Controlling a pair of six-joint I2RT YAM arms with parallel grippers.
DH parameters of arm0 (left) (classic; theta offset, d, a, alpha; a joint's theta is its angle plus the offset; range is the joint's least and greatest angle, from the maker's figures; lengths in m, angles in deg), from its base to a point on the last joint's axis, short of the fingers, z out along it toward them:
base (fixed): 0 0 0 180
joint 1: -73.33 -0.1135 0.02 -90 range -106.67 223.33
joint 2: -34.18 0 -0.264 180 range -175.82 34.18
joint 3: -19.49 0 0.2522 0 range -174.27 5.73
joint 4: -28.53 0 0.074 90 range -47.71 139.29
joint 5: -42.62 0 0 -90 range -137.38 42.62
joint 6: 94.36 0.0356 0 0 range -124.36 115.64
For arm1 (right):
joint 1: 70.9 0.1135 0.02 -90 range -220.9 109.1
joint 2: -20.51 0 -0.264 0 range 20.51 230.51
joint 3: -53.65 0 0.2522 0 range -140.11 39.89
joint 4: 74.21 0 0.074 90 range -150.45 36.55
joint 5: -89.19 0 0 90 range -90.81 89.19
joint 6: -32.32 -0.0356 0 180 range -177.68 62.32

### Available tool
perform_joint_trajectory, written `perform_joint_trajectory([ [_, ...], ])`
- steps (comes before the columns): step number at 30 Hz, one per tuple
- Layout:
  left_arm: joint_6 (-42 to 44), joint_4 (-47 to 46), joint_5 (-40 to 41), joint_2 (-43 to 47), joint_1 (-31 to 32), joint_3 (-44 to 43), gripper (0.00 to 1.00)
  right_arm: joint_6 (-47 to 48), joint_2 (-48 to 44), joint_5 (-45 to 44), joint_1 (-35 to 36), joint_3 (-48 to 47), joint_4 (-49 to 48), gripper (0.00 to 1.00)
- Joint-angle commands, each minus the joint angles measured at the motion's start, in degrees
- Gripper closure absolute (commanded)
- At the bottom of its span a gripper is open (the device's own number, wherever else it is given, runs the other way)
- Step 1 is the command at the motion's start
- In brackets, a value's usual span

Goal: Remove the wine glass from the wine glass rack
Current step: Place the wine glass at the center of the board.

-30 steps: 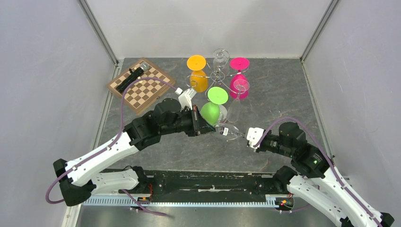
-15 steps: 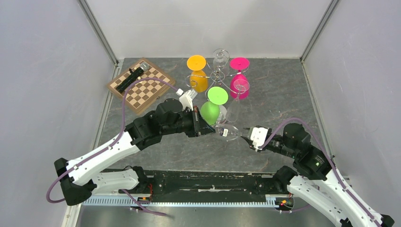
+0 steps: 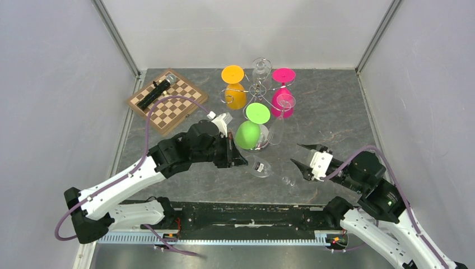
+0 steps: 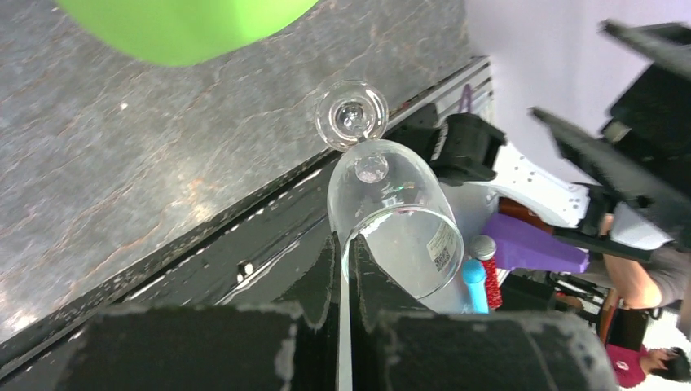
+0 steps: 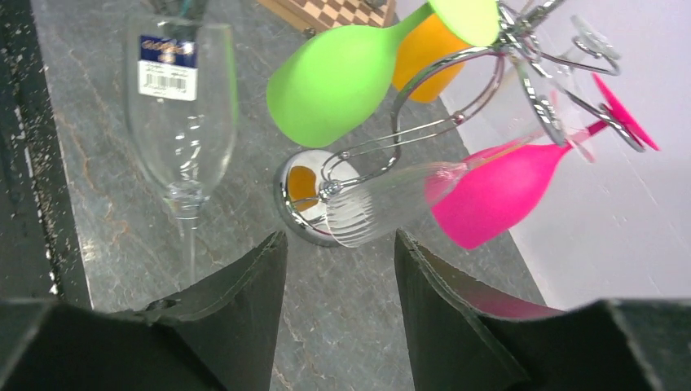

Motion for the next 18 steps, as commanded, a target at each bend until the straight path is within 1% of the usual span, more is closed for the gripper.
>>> perform_joint_trajectory([
  [1,2.89,2.87,1.85,2.39,-0.07,-3.83,0.98,-4.38,0.39,-5.76,0.09,-3.63,-1.10,0.46],
  [7,6.08,13.04,6.82,3.80,-0.12,-7.29,0.98,-9.55,2.53,-10.99,0.09,-6.03,-0.04,0.42],
  [13,10.10,27.26,16.70,3.16,-0.13,-15.05,0.98,-14.59,4.89,-15.38,0.09,-6.88,0.39,0.43],
  [18,11.12,35.29,26.10,2.46,-0.04,-20.16,0.98,-20.37,8.49,-22.06,0.11,-8.70,2.39,0.40],
])
